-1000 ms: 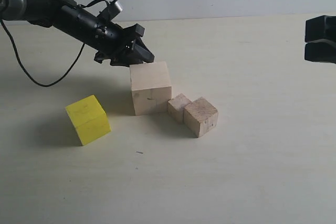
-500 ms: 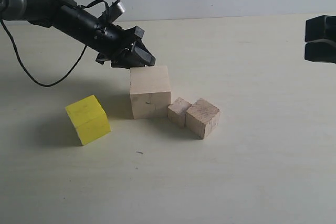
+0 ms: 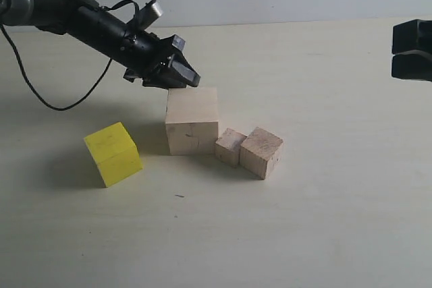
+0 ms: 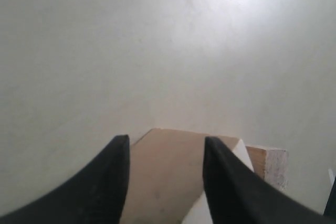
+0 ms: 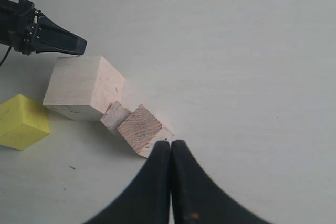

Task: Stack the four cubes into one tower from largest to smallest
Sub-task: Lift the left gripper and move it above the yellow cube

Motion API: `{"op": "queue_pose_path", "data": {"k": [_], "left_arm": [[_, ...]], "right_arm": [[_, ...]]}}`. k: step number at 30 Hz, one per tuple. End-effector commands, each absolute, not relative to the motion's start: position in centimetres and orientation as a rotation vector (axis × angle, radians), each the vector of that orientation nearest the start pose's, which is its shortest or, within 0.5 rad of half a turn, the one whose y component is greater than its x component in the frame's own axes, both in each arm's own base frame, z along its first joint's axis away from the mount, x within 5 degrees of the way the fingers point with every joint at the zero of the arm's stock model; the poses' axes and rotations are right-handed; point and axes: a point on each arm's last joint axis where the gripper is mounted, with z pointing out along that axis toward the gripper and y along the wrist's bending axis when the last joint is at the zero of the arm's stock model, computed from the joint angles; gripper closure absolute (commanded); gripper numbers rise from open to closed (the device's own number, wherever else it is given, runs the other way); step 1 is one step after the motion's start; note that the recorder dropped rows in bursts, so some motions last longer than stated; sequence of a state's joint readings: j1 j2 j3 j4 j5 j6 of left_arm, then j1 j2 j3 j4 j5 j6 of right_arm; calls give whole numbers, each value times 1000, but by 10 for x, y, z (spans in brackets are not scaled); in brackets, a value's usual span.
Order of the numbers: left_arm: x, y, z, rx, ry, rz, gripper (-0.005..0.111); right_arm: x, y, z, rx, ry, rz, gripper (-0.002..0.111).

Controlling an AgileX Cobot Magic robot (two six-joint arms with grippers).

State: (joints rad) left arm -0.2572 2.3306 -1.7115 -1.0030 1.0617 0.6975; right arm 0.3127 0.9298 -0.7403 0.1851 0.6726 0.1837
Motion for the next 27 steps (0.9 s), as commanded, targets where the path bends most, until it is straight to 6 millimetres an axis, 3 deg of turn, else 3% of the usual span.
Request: {"op": "queue_pose_path", "data": {"k": [1,3,6,9,11,15,17,27], "left_arm": [[444,-156,182,542,2544,-1173,62],[443,-133,218,541,2483,-1110,59],[426,-107,271,668,2440,-928,49],[398,-113,295,851,2420,-866,48],[379,-115,297,948,2431,-814,48],[353,-96,295,982,2505,-570,48],[345,-96,292,989,2505,-557,48],[319,-132,241,1265,2487,-346,48]], "right_arm": [[168,66,308,-60,2367,437,108],[167,65,308,-62,2374,434,108],[167,65,308,-62,2372,434,108],[168,65,308,-61,2363,435,108],[168,65,308,-79,2361,428,108],[168,65,308,-117,2355,412,108],[169,66,309,-119,2348,412,108],[169,66,309,-181,2333,386,108]]}}
